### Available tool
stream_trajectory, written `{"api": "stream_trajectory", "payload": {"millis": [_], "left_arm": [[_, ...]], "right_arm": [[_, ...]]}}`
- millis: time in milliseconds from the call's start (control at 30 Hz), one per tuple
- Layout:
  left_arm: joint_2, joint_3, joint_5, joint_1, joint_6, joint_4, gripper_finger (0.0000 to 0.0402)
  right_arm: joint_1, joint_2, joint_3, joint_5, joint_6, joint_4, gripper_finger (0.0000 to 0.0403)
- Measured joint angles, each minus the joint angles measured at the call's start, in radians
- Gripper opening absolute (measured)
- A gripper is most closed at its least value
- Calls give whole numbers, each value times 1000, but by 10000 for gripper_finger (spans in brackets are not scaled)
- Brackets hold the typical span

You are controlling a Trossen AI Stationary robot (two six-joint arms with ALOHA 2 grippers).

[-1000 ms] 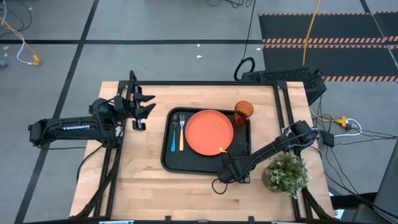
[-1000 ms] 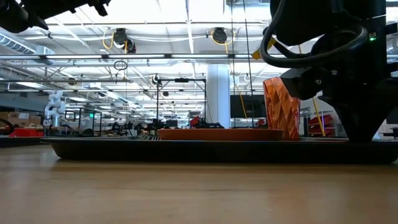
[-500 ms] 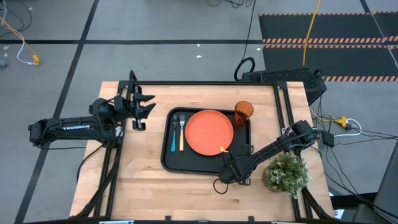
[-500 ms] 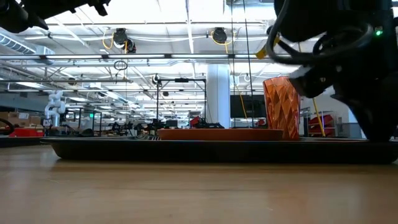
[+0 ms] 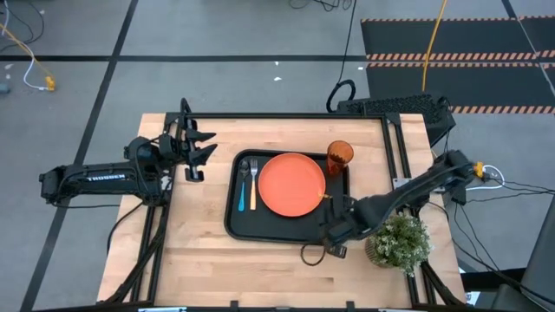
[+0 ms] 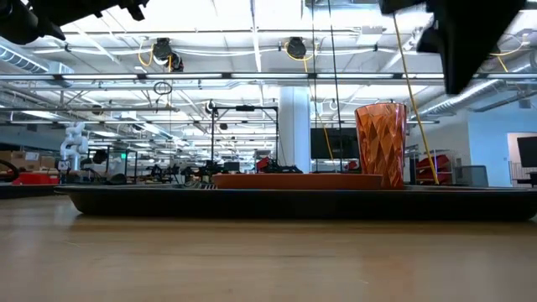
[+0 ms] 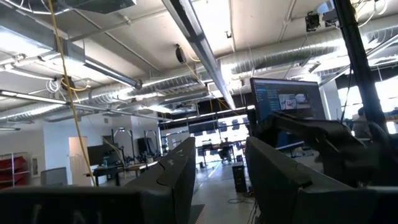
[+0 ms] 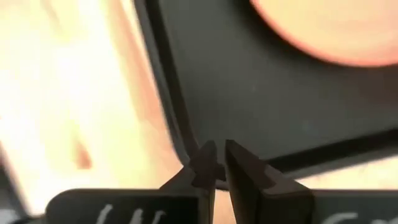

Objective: Pick and place plate/cup/fork/spoon on tray
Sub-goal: Adjust the black serving tray

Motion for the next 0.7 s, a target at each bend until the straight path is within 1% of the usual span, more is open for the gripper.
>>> {"api": "stream_trajectory", "payload": {"millis": [133,267,333,400,500,567,633,700], "left_arm": [[0,0,0,0,0,0,143],[0,0,0,0,0,-1,143],[0,0,0,0,0,-1,143],[0,0,0,0,0,-1,143],[0,0,0,0,0,-1,143],[0,0,0,0,0,-1,143],[0,0,0,0,0,-2,143],[0,0,0,0,-5,-2,143]], "right_arm": [[0,-112,0,77,29,19,24],[0,-205,0,184,93,0,24],[1,-232,0,204,123,-13,24],[1,-236,0,201,146,-13,24],[2,-206,-16,148,154,18,24],[2,-176,-68,95,170,75,24],[0,-147,-137,25,216,123,24],[-9,-121,-203,-55,309,138,24]]}}
